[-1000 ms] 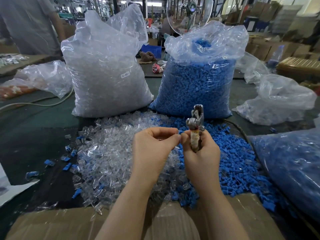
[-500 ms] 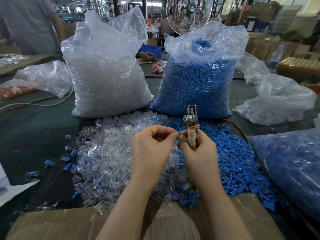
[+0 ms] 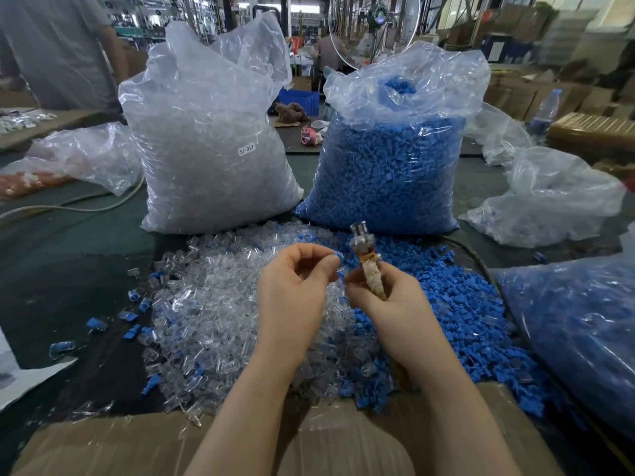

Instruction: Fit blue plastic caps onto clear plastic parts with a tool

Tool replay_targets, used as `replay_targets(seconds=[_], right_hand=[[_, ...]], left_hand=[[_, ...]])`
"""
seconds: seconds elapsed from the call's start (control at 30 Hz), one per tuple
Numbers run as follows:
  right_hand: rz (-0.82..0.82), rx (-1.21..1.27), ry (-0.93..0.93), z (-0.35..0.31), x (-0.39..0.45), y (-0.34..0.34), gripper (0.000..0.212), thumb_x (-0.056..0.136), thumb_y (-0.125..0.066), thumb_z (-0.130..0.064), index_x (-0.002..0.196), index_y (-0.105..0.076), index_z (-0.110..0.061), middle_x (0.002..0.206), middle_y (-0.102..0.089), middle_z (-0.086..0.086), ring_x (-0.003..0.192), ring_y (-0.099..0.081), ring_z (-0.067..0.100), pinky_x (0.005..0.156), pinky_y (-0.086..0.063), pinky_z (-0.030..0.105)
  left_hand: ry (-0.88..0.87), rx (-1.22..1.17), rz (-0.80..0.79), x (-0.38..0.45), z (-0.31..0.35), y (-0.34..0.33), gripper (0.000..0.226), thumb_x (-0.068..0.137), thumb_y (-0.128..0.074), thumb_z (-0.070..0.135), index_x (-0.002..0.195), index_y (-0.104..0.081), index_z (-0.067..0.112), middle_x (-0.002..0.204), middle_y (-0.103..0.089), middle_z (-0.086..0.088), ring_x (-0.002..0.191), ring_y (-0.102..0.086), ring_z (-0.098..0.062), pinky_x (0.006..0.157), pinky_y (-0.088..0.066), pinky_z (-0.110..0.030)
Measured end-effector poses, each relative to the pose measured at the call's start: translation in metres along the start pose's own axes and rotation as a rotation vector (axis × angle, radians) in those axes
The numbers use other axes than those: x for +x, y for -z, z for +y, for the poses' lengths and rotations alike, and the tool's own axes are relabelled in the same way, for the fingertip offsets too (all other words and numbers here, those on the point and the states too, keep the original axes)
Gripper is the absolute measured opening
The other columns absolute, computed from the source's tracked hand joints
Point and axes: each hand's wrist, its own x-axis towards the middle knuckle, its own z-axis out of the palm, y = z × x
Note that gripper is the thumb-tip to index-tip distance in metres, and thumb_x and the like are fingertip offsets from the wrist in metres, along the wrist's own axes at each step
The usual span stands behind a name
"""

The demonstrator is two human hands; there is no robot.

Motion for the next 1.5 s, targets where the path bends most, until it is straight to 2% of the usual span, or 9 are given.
replay_targets(seconds=[0.13, 0.3, 0.37, 0.47, 0.6, 0.9, 1.23, 1.37, 1.5], right_hand=[[-0.17, -0.056, -0.026, 0.002, -0.002, 0.003, 0.008, 0.086, -0.07, -0.023, 0.09, -0.065, -0.027, 0.079, -0.067, -0.013, 0.077, -0.064, 0.011, 0.077, -0.054, 0.035], [-0.239, -0.024, -0.028, 0.001, -0.003, 0.002, 0.012, 0.082, -0.068, -0.029, 0.092, -0.064, -0.026, 0.077, -0.064, -0.012, 0.075, -0.061, 0.009, 0.077, -0.052, 0.034], [-0.242, -0.033, -0.018, 0.001, -0.004, 0.002, 0.016, 0.078, -0.066, -0.033, 0.091, -0.063, -0.025, 0.077, -0.063, -0.01, 0.074, -0.059, 0.01, 0.075, -0.05, 0.035], [-0.251, -0.052, 0.005, 0.002, -0.004, 0.001, 0.006, 0.083, -0.066, -0.024, 0.087, -0.061, -0.024, 0.071, -0.058, -0.012, 0.068, -0.055, 0.009, 0.069, -0.047, 0.035], [-0.231, -0.088, 0.036, 0.004, -0.004, 0.0, 0.005, 0.082, -0.062, -0.02, 0.084, -0.06, -0.023, 0.072, -0.059, -0.001, 0.067, -0.052, 0.012, 0.066, -0.045, 0.038], [-0.255, -0.079, 0.015, 0.005, -0.002, -0.006, 0.008, 0.075, -0.059, -0.03, 0.082, -0.055, -0.03, 0.064, -0.052, -0.017, 0.059, -0.046, 0.005, 0.062, -0.041, 0.034], [-0.229, -0.128, 0.005, 0.002, -0.003, -0.007, 0.013, 0.07, -0.059, -0.028, 0.081, -0.056, -0.021, 0.062, -0.051, -0.013, 0.058, -0.045, 0.007, 0.06, -0.04, 0.035], [-0.231, -0.133, 0.002, 0.002, -0.003, -0.007, 0.007, 0.077, -0.062, -0.017, 0.082, -0.057, -0.017, 0.061, -0.05, -0.013, 0.056, -0.044, 0.006, 0.058, -0.039, 0.032], [-0.216, -0.16, -0.006, 0.002, -0.004, -0.009, 0.012, 0.082, -0.062, -0.01, 0.08, -0.056, -0.021, 0.059, -0.05, -0.012, 0.054, -0.043, 0.006, 0.055, -0.038, 0.031]], left_hand=[[0.058, -0.16, -0.005, 0.005, 0.001, 0.005, 0.013, 0.09, -0.067, 0.005, 0.084, -0.069, 0.015, 0.067, -0.071, 0.009, 0.063, -0.066, -0.003, 0.063, -0.052, -0.012], [0.059, -0.2, -0.026, 0.009, -0.001, 0.009, 0.013, 0.091, -0.065, 0.003, 0.085, -0.068, 0.015, 0.066, -0.069, 0.011, 0.063, -0.064, -0.002, 0.066, -0.054, -0.016], [0.059, -0.205, -0.033, 0.009, -0.001, 0.009, 0.013, 0.091, -0.065, 0.002, 0.085, -0.068, 0.014, 0.066, -0.069, 0.011, 0.062, -0.064, -0.002, 0.066, -0.054, -0.017], [0.059, -0.207, -0.038, 0.008, -0.001, 0.01, 0.014, 0.091, -0.065, 0.001, 0.085, -0.068, 0.013, 0.065, -0.069, 0.01, 0.061, -0.063, -0.001, 0.066, -0.054, -0.017], [0.065, -0.207, -0.054, 0.01, 0.0, 0.012, 0.012, 0.09, -0.065, 0.0, 0.086, -0.068, 0.011, 0.068, -0.07, 0.008, 0.063, -0.064, -0.003, 0.067, -0.055, -0.017], [0.072, -0.205, -0.064, 0.011, 0.0, 0.016, 0.013, 0.091, -0.065, 0.001, 0.085, -0.068, 0.013, 0.068, -0.069, 0.008, 0.064, -0.064, -0.004, 0.068, -0.055, -0.019], [0.095, -0.22, -0.079, 0.011, 0.002, 0.016, 0.015, 0.091, -0.064, 0.0, 0.083, -0.068, 0.013, 0.067, -0.068, 0.008, 0.066, -0.063, -0.007, 0.072, -0.057, -0.022], [0.113, -0.228, -0.082, 0.01, 0.001, 0.016, 0.015, 0.09, -0.064, 0.0, 0.082, -0.068, 0.013, 0.068, -0.068, 0.008, 0.066, -0.063, -0.008, 0.071, -0.056, -0.022], [0.127, -0.233, -0.076, 0.011, 0.0, 0.017, 0.012, 0.091, -0.064, 0.001, 0.084, -0.068, 0.011, 0.073, -0.069, 0.003, 0.071, -0.064, -0.012, 0.073, -0.056, -0.024]])
